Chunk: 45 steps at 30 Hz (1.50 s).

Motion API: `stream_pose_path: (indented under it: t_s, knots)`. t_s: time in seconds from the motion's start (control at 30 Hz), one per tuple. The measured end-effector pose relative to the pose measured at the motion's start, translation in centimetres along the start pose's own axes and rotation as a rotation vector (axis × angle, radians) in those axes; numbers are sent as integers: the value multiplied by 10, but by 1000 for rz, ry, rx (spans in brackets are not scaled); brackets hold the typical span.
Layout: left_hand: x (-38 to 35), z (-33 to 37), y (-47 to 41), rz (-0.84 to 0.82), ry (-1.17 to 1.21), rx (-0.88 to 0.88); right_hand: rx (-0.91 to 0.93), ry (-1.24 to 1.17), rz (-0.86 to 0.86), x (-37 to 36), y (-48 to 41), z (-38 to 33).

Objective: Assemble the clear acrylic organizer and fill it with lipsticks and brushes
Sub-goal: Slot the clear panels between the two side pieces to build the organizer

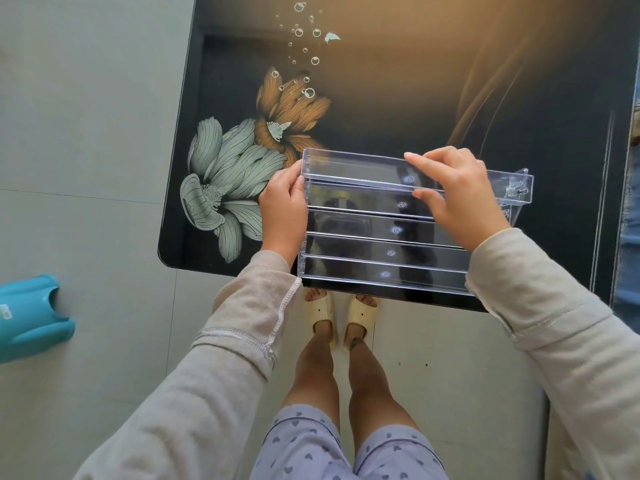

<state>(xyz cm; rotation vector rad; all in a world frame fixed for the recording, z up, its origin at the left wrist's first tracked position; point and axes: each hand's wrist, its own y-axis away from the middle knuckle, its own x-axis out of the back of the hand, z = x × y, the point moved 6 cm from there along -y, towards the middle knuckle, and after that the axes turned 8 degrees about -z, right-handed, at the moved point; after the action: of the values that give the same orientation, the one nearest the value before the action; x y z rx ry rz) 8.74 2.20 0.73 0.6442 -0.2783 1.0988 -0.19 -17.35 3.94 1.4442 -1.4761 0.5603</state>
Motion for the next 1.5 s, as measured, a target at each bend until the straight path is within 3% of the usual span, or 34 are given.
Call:
stream_pose_path:
  t_s: [0.47,0.67,0.8,1.5]
  knots:
    - [2,4,1,-5,38,45,-19,30,-53,-3,-6,2]
    - [10,27,-17,137,-250,87,-16,77,-37,-4,-7,4]
    - [7,32,-23,118,-385,84,0,84,10,-7,-7,5]
    - [0,30,-14,175,-415,35,32,46,77,-7,-4,12]
